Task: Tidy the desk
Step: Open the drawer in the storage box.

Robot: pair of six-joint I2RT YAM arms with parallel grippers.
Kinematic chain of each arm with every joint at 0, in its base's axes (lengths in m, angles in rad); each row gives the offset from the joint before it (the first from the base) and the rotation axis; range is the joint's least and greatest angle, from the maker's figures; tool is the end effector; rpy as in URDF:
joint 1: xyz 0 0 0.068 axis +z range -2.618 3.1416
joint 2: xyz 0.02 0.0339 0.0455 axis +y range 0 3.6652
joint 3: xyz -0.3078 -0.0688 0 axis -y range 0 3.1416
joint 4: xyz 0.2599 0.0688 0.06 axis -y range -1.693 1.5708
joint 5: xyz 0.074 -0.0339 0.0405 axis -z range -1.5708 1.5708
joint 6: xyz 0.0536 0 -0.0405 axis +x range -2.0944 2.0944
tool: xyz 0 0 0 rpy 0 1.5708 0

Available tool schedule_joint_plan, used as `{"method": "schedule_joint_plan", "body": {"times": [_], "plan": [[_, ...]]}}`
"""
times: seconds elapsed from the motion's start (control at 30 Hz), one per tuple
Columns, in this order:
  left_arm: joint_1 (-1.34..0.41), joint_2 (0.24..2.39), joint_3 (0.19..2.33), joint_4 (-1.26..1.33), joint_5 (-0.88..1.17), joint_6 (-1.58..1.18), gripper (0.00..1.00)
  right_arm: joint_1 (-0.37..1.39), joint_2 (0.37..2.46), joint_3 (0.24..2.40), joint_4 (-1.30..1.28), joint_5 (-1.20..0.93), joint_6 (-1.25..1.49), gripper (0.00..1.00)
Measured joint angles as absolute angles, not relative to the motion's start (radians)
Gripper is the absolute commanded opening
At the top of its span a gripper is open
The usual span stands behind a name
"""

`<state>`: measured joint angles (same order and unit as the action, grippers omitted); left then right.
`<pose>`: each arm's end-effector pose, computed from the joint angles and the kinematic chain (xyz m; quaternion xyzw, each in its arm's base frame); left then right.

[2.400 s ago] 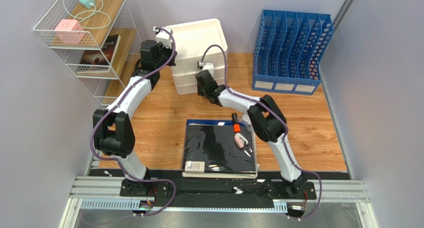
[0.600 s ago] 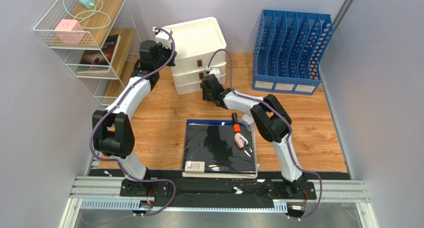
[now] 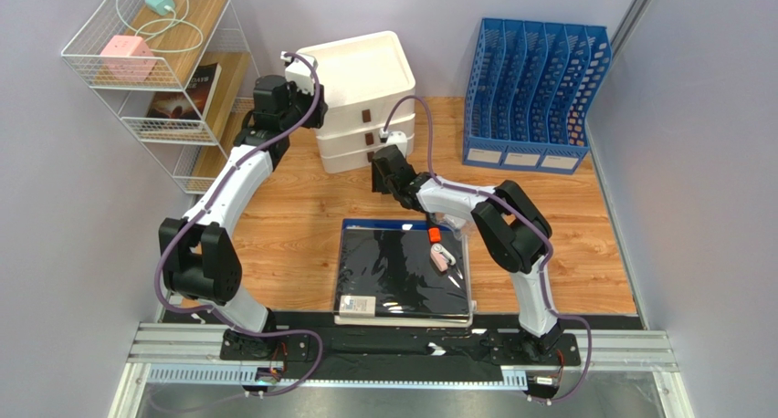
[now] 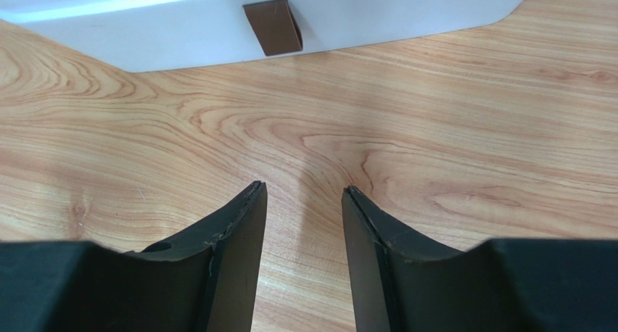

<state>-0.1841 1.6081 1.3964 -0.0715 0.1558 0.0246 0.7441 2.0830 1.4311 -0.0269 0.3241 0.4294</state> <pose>0.4115 -0.0851 0.3897 0.1295 0.7882 -0.1097 0.5916 0.3875 0.3335 0.1935 -0.0708 0.8903 0.1145 0.4351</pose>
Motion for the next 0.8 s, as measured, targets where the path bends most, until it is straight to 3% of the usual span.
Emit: {"method": "schedule_joint_plan", "body": {"times": [0.07, 0.23, 0.47, 0.8], "plan": [[-0.189, 1.596, 1.404, -0.11, 0.126, 0.021, 0.66, 0.746, 2.083, 1.421, -0.018, 0.324, 0.429, 0.47], [-0.194, 1.592, 1.416, -0.175, 0.019, -0.019, 0.68, 0.746, 2.083, 1.4, -0.013, 0.324, 0.43, 0.48], [-0.193, 1.594, 1.439, -0.202, -0.078, -0.075, 0.68, 0.746, 2.083, 1.388, 0.012, 0.322, 0.43, 0.48], [-0.167, 1.708, 1.707, -0.216, -0.096, -0.136, 0.67, 0.773, 2.069, 1.374, 0.03, 0.315, 0.434, 0.48]]}}
